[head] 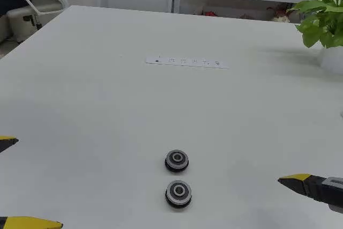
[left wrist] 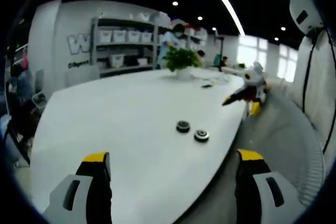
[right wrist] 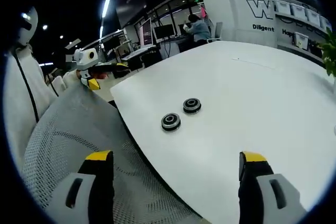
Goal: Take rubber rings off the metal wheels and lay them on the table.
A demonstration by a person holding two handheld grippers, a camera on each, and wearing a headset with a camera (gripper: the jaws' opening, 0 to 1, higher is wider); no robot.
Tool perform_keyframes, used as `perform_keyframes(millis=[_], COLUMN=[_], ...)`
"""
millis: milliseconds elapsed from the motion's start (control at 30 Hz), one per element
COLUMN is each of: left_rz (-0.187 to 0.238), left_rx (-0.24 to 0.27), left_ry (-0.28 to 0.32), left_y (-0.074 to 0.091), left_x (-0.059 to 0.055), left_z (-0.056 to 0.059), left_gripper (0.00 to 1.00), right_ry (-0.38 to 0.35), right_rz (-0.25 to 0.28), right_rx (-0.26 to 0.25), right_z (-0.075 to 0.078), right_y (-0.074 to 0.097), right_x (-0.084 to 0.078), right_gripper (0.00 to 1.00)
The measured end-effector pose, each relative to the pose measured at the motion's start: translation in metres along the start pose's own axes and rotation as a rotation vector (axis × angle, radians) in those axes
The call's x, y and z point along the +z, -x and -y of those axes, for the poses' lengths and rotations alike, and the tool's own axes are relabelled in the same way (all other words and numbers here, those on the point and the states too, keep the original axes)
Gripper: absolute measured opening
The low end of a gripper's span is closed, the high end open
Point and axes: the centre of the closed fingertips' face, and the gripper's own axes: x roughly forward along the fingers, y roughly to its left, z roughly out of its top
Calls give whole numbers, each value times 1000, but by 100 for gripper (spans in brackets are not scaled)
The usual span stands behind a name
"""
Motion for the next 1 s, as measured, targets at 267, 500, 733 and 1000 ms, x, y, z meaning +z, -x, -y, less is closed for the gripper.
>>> perform_keyframes(millis=[267, 500, 733, 1000], left_rz=[-19, -25, -27, -27], left_rx=[-7, 4, -2, 0], left_ry=[2, -36, -26, -29], left_y=[1, 1, 2, 4], left_x=[-3, -6, -4, -1], left_z=[1, 3, 5, 4], left_gripper=[100, 99, 99, 98], right_ry=[1, 9, 15, 15], right_rz=[10, 8, 6, 5], right_rx=[-23, -20, -16, -16], right_z=[3, 2, 1, 1], right_y=[1, 1, 2, 3], right_x=[2, 2, 1, 1], right_gripper=[95, 94, 94, 94])
